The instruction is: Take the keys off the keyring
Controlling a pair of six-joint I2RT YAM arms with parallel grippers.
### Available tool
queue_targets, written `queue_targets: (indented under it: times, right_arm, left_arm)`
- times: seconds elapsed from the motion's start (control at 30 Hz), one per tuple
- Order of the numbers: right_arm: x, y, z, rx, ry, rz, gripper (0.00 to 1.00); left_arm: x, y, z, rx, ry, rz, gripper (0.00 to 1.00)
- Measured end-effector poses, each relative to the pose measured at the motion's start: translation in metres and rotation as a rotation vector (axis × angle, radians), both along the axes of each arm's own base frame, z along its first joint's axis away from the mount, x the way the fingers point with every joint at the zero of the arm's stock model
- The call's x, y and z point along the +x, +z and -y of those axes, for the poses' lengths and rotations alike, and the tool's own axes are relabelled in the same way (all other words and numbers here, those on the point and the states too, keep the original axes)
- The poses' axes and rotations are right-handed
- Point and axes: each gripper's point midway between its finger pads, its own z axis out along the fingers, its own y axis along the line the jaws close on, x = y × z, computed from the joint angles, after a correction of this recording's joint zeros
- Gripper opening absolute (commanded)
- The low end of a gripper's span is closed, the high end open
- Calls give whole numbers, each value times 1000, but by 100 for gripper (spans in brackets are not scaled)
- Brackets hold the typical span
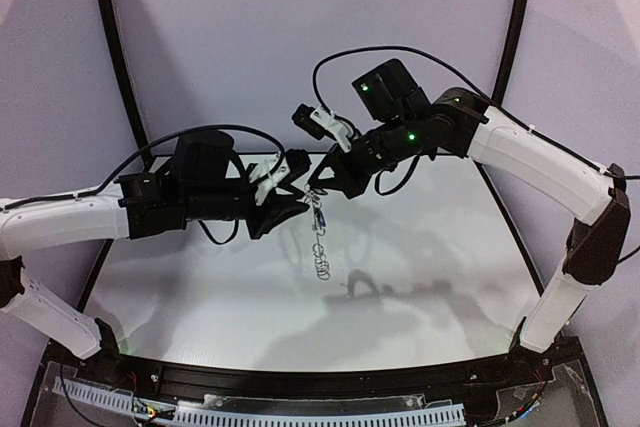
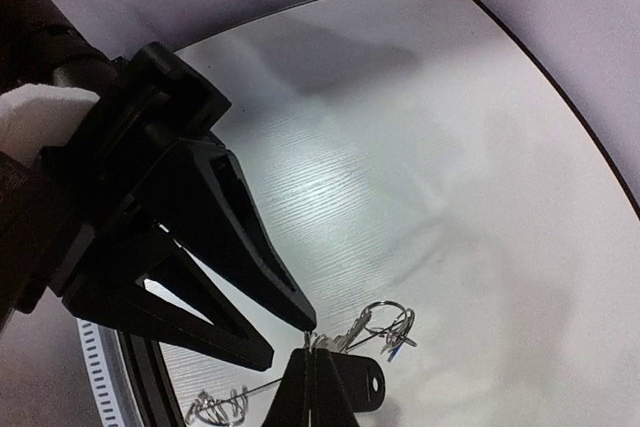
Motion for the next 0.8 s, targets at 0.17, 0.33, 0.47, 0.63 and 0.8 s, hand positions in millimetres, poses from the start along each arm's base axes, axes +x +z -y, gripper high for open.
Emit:
queue_targets:
  times: [0.17,0.33,0.47,0.63,0.8]
  right_arm:
    - [-2,-3,2,-13,-1,-10,0]
    - [-5,-4,1,-14,12,-21,0]
    - [-8,-4,1,-13,22,-30,0]
    - [-12,-5,0,-15,36,-40,0]
    - [-11,-6,1,-20,29,-37,0]
  left_arm:
    - [4,-2,1,3,13,4,19]
    - [8,-2,2,3,27,11,19]
    - [12,-2,2,7,47,22,20]
    - [15,-4,3,12,54,26,13]
    - [14,-6,5,16,41,24,1]
